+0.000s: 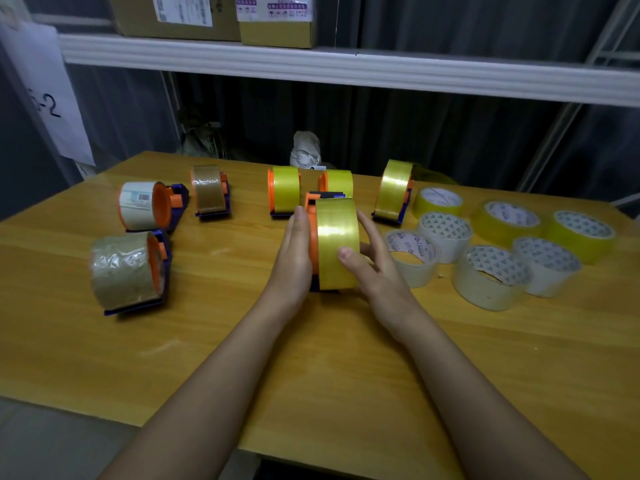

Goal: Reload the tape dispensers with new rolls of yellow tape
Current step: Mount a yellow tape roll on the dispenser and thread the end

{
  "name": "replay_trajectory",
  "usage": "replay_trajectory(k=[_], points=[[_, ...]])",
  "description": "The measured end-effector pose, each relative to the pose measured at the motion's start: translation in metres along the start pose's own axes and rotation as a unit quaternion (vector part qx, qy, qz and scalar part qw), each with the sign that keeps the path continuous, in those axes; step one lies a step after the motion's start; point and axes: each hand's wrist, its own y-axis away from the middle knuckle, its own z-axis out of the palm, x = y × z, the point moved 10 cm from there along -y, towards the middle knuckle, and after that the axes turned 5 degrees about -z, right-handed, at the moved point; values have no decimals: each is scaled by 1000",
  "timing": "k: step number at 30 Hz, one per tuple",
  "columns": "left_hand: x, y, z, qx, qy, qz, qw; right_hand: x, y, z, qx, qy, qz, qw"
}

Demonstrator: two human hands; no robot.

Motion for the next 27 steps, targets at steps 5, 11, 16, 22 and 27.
replay_trajectory(k=[5, 11, 16, 22, 27], points=[[4, 2, 4, -7, 36, -1, 999, 5, -1, -1, 11, 12, 29, 999], [0, 2, 3, -6, 37, -7, 999, 9, 0, -1, 16, 23, 40, 999], [-7, -7, -20, 77, 133, -28, 988, 6, -3, -7, 70, -67, 33, 995], [-9, -13, -30, 83, 259, -38, 961, 4, 1, -15, 120, 36, 66, 990], [-6, -8, -20, 45, 316, -46, 946, 21, 4, 15, 38, -142, 171, 974]])
